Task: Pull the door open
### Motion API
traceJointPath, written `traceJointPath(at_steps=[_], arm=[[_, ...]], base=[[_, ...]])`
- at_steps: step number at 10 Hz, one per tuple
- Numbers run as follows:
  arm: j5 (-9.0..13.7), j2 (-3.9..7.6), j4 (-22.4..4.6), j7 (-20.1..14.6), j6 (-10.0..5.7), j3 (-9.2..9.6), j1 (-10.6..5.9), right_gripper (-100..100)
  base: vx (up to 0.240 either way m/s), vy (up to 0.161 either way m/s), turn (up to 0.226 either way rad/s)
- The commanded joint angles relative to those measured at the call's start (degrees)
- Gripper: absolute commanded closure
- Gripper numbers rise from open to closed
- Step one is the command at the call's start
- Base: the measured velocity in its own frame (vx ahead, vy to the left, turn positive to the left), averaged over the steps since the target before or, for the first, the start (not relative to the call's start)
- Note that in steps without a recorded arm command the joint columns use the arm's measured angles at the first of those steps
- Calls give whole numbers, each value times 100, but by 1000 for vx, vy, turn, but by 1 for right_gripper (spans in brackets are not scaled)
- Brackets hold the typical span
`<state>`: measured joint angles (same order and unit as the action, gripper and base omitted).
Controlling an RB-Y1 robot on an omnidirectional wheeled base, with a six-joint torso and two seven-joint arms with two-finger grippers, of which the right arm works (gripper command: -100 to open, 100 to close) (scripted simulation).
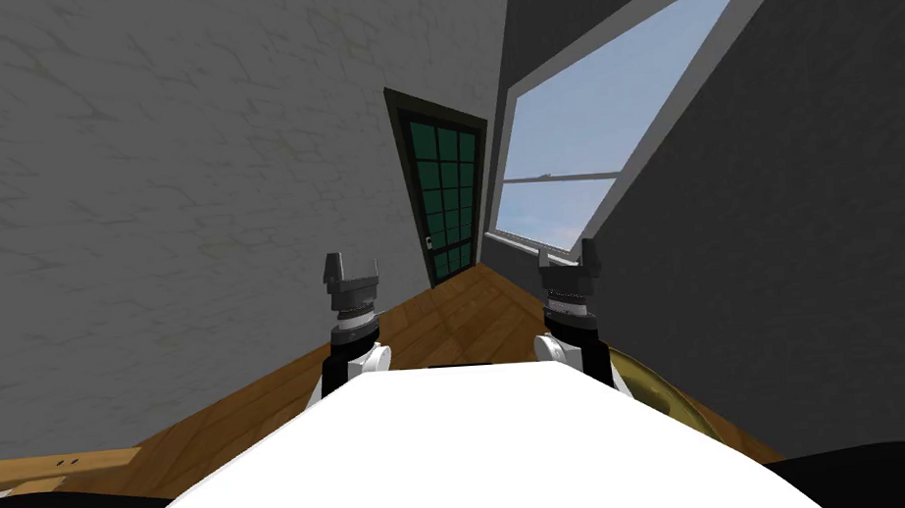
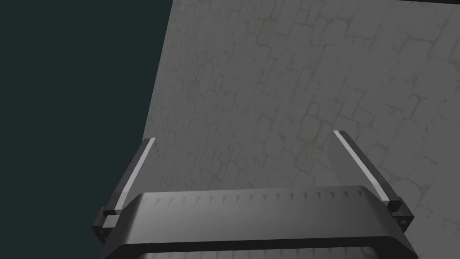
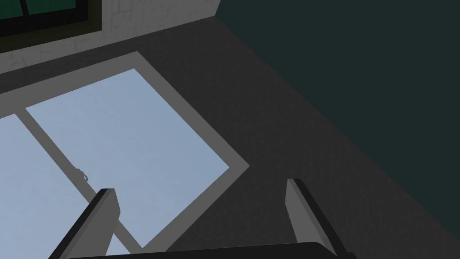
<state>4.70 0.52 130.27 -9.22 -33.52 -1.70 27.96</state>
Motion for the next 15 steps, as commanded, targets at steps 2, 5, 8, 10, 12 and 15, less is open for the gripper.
traceJointPath(at_steps=[2, 5, 8, 10, 12, 15], arm=[[152, 89, -255, -196, -65, 49, -58, -100], [316, 169, -530, -407, -136, 102, -119, -100], [530, 262, -889, -684, -228, 172, -200, -100], [681, 320, -1142, -879, -293, 221, -257, -100], [846, 378, -1418, -1091, -363, 274, -319, -100], [1022, 436, -1713, -1318, -439, 331, -386, -100]], base=[[86, 11, 162], [117, 11, 134], [115, 4, 140], [120, 8, 188], [131, -9, 179], [119, -1, 152]])
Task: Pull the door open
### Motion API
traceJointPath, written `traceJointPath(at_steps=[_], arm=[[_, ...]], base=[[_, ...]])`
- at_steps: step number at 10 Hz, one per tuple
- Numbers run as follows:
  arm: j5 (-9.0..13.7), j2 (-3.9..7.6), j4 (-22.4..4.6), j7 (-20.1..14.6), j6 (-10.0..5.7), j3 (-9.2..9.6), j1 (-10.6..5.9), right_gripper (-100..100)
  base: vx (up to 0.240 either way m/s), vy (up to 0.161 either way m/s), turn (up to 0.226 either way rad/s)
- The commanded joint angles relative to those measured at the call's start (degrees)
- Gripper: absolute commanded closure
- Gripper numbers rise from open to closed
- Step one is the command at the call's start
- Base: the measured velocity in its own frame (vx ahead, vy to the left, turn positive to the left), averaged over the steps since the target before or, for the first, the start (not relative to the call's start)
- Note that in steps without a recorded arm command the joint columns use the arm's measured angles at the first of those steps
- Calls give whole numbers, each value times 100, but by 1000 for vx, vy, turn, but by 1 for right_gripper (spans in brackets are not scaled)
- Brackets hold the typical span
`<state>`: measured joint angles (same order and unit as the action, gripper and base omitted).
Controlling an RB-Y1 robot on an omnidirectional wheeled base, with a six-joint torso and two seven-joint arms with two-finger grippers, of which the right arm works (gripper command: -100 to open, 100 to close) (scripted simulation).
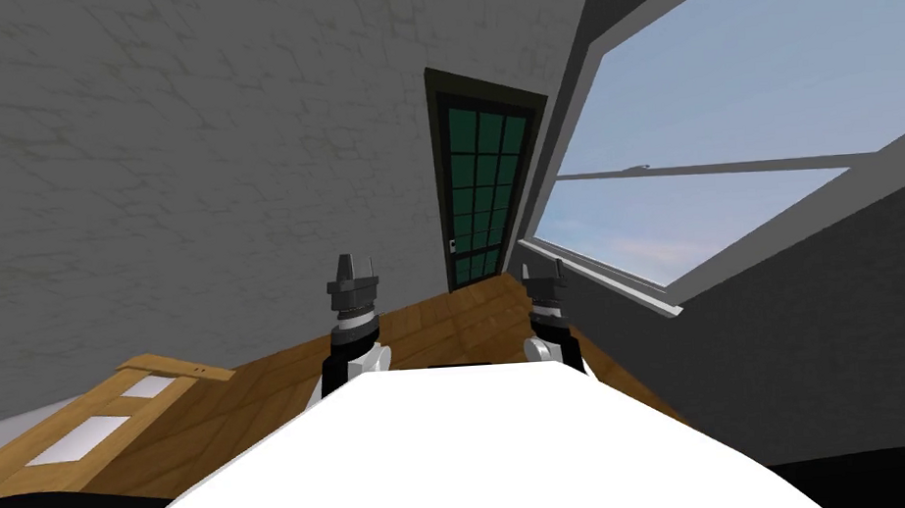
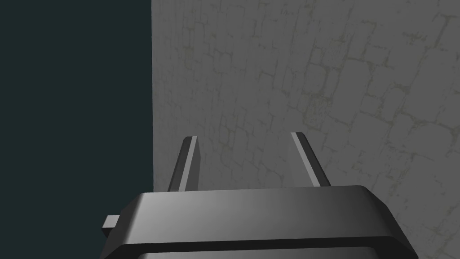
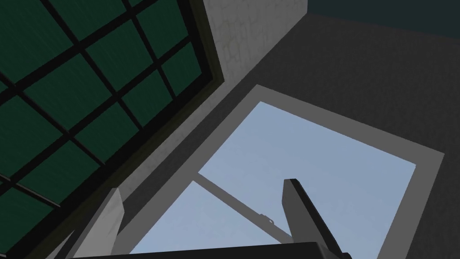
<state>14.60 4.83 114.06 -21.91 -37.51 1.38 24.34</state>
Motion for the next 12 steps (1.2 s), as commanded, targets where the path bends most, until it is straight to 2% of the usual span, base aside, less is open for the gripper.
traceJointPath(at_steps=[1, 2, 3, 11, 12], arm=[[90, 25, -191, -125, -65, 42, -46, -100], [154, 44, -298, -208, -93, 63, -70, -100], [284, 81, -516, -375, -148, 105, -119, -100], [824, 228, -1421, -1071, -380, 280, -323, -100], [965, 263, -1657, -1253, -441, 325, -376, -100]], base=[[93, -13, 145], [95, -15, 137], [126, -6, 223], [104, -21, 165], [120, -45, 266]])
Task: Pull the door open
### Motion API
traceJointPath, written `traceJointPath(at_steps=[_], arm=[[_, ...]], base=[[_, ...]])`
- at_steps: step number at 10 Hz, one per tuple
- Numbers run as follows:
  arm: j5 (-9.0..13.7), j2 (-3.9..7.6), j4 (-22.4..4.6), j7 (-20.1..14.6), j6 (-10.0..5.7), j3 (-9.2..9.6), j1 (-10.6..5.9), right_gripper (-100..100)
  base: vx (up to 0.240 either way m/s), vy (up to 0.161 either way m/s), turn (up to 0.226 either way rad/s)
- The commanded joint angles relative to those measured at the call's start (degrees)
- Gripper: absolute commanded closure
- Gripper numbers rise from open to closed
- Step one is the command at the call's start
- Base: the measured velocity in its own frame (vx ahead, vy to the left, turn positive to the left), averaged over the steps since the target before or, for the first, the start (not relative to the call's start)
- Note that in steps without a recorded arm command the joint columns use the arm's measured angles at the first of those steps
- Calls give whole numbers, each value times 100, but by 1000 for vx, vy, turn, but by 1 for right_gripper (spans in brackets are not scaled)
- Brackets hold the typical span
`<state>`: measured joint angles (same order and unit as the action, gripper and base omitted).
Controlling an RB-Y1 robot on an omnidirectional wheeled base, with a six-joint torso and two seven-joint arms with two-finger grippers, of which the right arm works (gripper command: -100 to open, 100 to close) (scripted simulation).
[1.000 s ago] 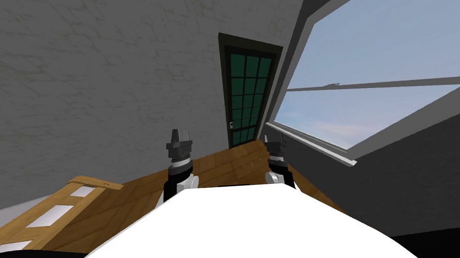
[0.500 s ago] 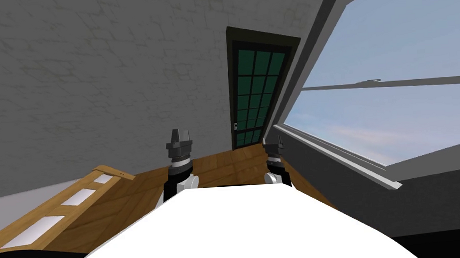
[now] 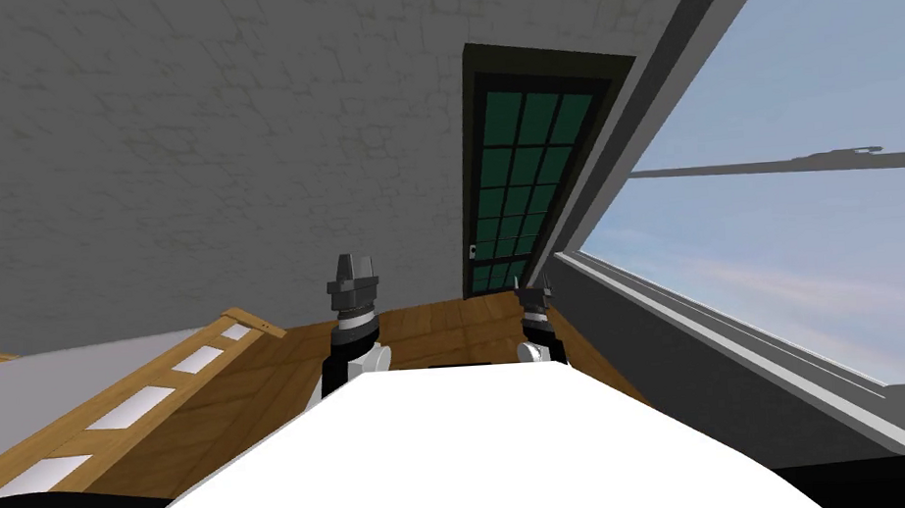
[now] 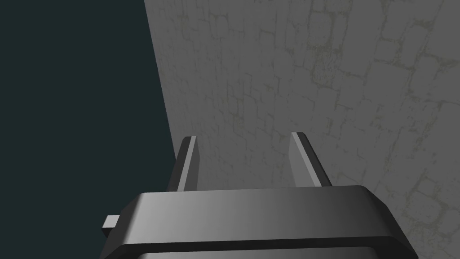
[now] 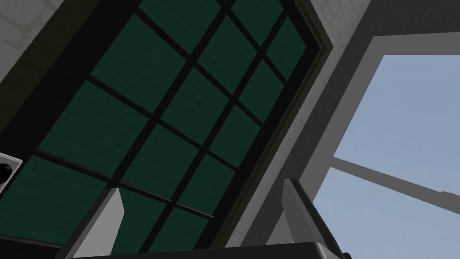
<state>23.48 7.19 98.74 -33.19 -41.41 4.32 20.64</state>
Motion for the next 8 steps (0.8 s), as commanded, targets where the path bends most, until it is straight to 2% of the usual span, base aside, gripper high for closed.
traceJointPath(at_steps=[1, 8], arm=[[148, 44, -245, -217, -82, 54, -33, -100], [645, 159, -1078, -858, -295, 215, -220, -100]], base=[[154, -52, 213], [98, -32, 162]])
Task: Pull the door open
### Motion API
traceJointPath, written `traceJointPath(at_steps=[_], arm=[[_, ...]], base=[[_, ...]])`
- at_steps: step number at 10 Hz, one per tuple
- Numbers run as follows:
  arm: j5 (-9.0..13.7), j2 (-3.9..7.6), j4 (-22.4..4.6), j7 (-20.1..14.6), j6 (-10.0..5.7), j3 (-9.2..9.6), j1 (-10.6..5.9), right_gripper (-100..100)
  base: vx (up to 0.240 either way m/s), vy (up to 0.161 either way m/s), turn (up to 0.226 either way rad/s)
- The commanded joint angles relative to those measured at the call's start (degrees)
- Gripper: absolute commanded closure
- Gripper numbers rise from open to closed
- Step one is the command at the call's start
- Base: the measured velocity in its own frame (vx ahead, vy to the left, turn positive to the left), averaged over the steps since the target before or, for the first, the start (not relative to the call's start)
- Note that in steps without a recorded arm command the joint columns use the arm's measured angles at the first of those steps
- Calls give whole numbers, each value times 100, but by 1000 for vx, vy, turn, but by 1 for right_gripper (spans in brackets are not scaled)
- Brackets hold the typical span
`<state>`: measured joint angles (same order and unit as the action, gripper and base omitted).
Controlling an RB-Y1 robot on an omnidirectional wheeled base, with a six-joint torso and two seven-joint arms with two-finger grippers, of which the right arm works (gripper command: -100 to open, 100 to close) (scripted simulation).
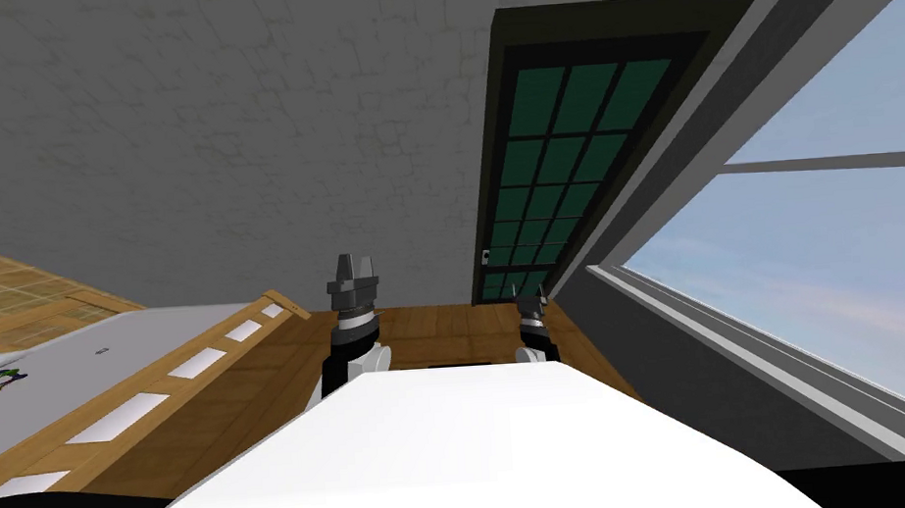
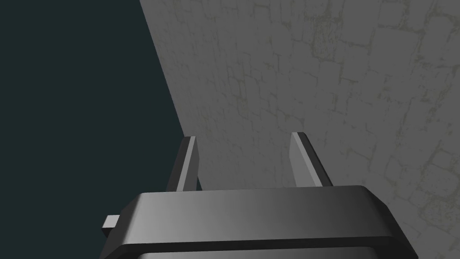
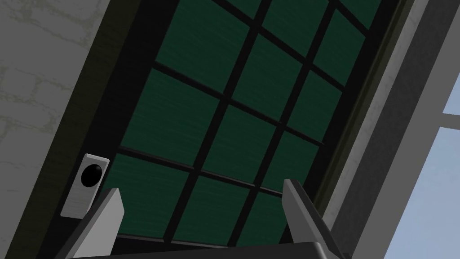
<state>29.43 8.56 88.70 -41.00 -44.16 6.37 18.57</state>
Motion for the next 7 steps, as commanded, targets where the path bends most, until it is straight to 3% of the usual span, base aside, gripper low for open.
traceJointPath(at_steps=[1, 7], arm=[[121, 37, -193, -168, -50, 33, -40, -100], [536, 125, -889, -703, -228, 167, -196, -100]], base=[[89, -45, 165], [91, -46, 161]])
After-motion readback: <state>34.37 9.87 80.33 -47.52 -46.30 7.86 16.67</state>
